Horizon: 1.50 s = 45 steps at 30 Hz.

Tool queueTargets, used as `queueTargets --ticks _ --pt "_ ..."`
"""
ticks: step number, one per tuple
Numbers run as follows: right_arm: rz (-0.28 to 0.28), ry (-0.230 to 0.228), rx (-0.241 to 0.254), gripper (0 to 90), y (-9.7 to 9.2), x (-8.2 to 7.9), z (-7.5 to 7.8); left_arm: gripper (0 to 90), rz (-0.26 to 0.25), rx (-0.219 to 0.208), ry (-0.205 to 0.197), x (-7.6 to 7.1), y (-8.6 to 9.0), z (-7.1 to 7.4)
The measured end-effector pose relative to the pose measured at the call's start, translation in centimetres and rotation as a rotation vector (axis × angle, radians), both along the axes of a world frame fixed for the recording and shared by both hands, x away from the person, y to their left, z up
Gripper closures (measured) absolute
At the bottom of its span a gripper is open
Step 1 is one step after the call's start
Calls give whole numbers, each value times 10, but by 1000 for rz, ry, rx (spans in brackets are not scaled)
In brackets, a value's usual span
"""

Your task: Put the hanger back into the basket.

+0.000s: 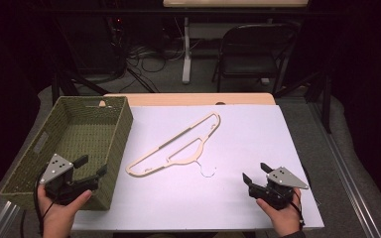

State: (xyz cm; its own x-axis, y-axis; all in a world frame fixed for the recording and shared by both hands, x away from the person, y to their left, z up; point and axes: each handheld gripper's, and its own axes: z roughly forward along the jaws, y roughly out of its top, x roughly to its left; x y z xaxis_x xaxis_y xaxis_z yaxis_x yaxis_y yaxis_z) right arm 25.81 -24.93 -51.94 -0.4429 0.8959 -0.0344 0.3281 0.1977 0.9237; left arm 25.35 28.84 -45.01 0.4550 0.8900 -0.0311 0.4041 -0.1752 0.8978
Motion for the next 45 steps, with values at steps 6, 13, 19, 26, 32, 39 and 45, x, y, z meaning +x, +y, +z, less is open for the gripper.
queueTargets --ticks 6,13,19,26,32,39,45 --pt "3 6 6 287 -1 2 -1 269 -31 4 18 1 -9 5" --pt "17 25 5 288 1 5 -3 267 -78 -11 38 10 -35 9" --pt "20 20 7 287 1 5 -3 236 -144 -28 41 23 -63 16" --pt "14 28 9 287 0 6 -4 205 -202 -27 70 38 -86 16" --pt "17 43 3 288 -1 5 -5 215 -232 10 91 51 -103 14" --pt "14 43 5 288 -1 5 -4 238 -253 55 99 58 -111 16" --pt "19 44 5 289 0 5 -5 290 -284 120 143 66 -117 19"
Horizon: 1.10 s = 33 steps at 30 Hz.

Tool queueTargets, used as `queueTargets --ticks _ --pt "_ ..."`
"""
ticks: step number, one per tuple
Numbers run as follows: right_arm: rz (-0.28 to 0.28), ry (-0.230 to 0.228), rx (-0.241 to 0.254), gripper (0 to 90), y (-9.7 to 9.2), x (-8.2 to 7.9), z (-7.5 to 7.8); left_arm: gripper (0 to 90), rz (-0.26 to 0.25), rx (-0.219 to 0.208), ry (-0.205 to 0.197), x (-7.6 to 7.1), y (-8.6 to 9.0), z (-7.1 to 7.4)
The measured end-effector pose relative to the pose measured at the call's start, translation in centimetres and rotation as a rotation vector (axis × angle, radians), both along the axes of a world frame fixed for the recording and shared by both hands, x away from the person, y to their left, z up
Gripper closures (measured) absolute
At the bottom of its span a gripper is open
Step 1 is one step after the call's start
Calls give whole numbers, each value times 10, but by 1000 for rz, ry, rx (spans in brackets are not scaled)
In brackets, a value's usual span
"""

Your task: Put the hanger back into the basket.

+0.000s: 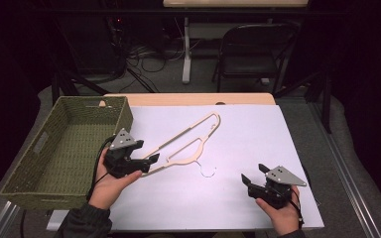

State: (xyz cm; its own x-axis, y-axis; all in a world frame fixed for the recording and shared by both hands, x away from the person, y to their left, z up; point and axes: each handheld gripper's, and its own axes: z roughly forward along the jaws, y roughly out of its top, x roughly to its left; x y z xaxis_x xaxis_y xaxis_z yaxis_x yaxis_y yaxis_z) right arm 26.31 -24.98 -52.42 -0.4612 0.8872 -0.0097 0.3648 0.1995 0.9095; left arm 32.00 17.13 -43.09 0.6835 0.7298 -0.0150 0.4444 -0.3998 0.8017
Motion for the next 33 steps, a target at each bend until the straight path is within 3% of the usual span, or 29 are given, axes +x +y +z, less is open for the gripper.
queueTargets --ticks 7,11,24,33 --pt "-2 -1 6 289 0 1 -1 297 -19 79 81 14 -6 -6" --pt "-3 2 10 289 0 1 -2 312 -23 102 106 21 -9 -9" --pt "2 13 5 289 -1 2 -2 330 -27 143 138 40 -22 -16" --pt "0 15 7 290 -2 1 -1 353 -53 205 159 53 -38 -21"
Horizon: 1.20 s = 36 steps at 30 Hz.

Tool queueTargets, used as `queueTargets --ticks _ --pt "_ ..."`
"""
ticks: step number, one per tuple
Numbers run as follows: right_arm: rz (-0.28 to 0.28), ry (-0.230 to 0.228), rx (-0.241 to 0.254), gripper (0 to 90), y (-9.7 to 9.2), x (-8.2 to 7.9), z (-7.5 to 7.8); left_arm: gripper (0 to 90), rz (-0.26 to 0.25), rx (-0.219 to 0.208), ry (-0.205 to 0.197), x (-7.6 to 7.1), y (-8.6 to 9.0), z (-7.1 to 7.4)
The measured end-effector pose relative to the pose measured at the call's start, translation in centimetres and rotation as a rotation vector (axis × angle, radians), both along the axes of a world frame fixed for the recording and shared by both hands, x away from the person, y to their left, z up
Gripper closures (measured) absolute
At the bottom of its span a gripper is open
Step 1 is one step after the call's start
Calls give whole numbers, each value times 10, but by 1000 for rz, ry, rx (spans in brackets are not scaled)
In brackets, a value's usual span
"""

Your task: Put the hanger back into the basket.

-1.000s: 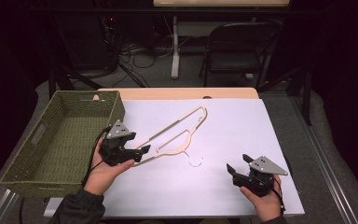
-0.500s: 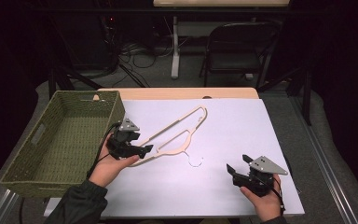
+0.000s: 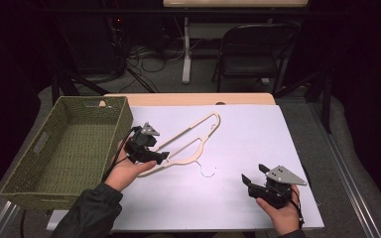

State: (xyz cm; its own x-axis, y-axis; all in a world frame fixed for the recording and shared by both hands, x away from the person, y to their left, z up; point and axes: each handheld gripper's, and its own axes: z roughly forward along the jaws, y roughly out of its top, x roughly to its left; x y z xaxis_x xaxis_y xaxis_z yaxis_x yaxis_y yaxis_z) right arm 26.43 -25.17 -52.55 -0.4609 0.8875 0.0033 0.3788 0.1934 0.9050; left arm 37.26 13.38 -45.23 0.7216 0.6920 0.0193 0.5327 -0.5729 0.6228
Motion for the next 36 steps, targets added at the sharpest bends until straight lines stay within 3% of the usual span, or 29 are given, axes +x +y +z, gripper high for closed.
queueTargets --ticks 9,15,26,33,36 --pt "-3 -6 6 290 -1 1 -1 362 -16 49 35 10 -8 -5" --pt "-3 -4 7 290 -1 2 -2 368 -33 122 71 16 -14 -9" --pt "-2 8 6 290 -1 2 -2 403 -80 219 118 30 -27 -15" --pt "-3 6 8 290 -2 2 -2 431 -102 267 135 38 -37 -19" --pt "-1 5 11 290 -2 2 -2 430 -102 270 166 43 -38 -22"
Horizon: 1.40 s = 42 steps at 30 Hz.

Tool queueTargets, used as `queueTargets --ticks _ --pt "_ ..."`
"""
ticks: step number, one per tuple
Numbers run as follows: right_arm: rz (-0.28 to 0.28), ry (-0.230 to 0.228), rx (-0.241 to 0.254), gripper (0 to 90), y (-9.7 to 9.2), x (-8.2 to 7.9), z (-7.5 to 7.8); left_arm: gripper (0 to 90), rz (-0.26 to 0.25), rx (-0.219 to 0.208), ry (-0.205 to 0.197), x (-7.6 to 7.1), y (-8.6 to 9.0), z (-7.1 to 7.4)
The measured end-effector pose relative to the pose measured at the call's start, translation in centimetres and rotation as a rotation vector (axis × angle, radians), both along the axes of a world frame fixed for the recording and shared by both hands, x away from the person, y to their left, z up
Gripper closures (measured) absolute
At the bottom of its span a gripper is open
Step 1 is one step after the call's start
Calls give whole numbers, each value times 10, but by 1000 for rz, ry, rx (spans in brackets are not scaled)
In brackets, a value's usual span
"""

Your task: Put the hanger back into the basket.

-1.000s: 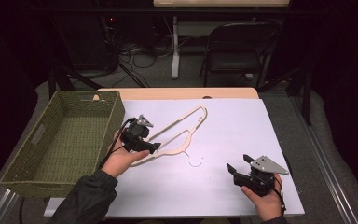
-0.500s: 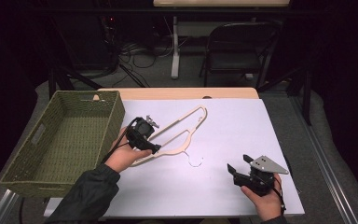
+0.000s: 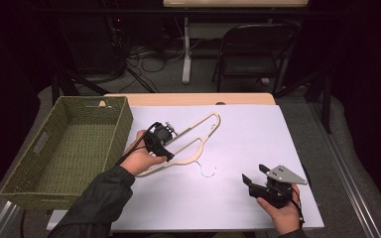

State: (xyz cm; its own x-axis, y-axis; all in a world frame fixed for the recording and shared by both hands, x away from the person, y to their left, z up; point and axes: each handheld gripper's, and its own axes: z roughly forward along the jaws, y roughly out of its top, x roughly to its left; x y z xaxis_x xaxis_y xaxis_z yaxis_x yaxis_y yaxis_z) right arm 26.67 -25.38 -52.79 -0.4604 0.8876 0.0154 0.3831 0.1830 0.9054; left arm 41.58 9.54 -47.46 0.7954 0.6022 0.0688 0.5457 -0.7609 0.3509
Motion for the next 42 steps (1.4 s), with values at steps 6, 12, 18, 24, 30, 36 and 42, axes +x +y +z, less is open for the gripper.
queueTargets --ticks 6,12,18,24,30,36,42 --pt "1 -1 3 290 0 1 0 392 17 4 12 8 3 -2" --pt "1 8 -2 290 1 1 -1 324 -24 23 29 10 1 -5" --pt "3 17 -8 290 0 1 -1 419 -64 53 37 12 -6 -7" --pt "2 9 -2 291 0 2 -2 483 -122 104 23 11 -17 -10" --pt "9 21 -7 291 0 2 -1 496 -142 119 27 12 -20 -13" --pt "7 17 -4 292 0 2 -2 496 -163 131 33 13 -22 -17" --pt "4 22 -3 292 0 2 -3 510 -211 136 39 13 -28 -22"
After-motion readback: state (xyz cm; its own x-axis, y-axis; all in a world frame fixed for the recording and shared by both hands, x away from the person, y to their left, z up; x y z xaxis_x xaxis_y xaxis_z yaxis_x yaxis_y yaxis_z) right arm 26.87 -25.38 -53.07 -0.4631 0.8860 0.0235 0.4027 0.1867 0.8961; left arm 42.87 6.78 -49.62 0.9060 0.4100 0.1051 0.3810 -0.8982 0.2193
